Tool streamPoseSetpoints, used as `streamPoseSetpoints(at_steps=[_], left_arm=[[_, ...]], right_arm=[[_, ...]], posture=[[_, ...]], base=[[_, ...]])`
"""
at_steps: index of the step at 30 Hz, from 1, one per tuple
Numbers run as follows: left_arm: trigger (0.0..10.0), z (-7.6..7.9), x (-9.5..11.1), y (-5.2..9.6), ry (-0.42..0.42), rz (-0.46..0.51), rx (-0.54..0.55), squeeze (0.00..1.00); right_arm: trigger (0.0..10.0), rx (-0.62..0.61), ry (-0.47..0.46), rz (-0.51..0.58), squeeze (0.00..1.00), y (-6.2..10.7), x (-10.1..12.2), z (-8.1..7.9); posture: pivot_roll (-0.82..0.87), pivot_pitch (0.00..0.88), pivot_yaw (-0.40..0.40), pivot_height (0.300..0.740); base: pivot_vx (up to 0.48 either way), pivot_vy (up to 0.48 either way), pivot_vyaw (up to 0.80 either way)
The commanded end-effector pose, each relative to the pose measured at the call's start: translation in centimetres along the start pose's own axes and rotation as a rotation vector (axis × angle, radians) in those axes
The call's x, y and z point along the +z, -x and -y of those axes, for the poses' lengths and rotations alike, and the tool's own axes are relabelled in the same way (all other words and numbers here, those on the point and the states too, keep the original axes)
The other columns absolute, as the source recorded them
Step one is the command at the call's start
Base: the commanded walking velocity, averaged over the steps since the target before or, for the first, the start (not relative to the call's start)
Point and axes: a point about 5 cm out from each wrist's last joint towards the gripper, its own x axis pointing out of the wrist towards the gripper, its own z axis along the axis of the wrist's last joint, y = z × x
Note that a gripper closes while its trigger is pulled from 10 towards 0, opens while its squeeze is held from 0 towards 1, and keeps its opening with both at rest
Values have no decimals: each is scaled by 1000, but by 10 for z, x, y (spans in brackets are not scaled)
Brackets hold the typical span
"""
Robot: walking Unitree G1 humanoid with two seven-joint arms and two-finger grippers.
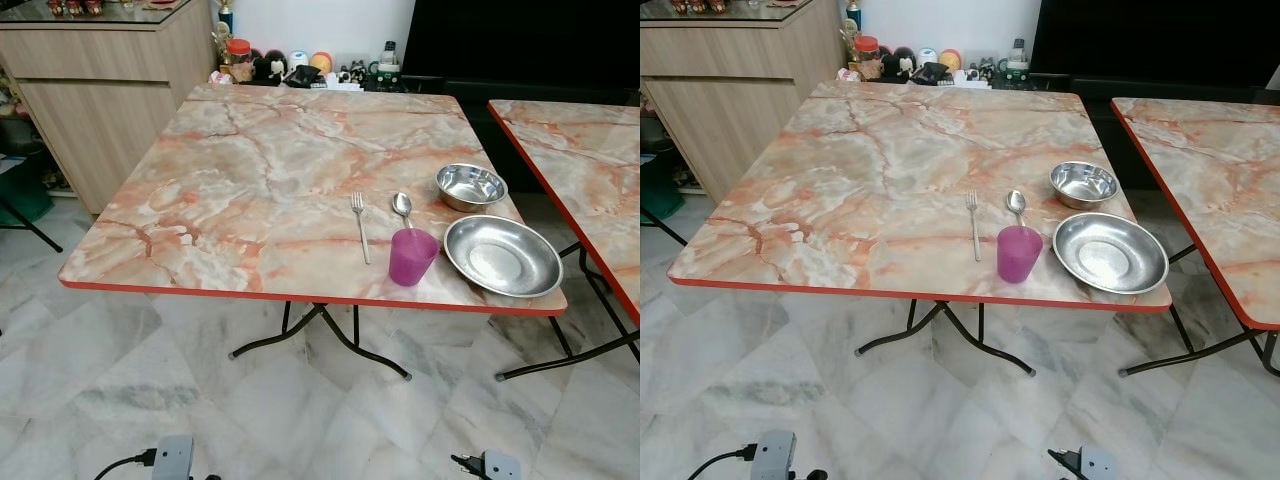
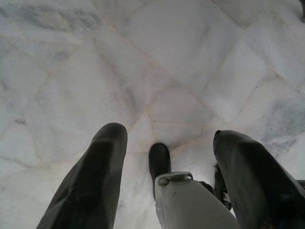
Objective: Setting the table
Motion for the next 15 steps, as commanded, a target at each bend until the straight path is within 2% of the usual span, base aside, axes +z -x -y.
streamPoseSetpoints(at_steps=[1,15], left_arm=[[10000,0,-9,2,-4,-24,0,0],[10000,3,-9,2,-10,-26,-4,0]], right_arm=[[10000,-13,-11,-4,0,1,-1,4],[10000,-19,-4,-2,0,0,0,5]], posture=[[23,115,-56,740],[24,116,-58,740]], base=[[0,-251,0],[0,-406,0]])
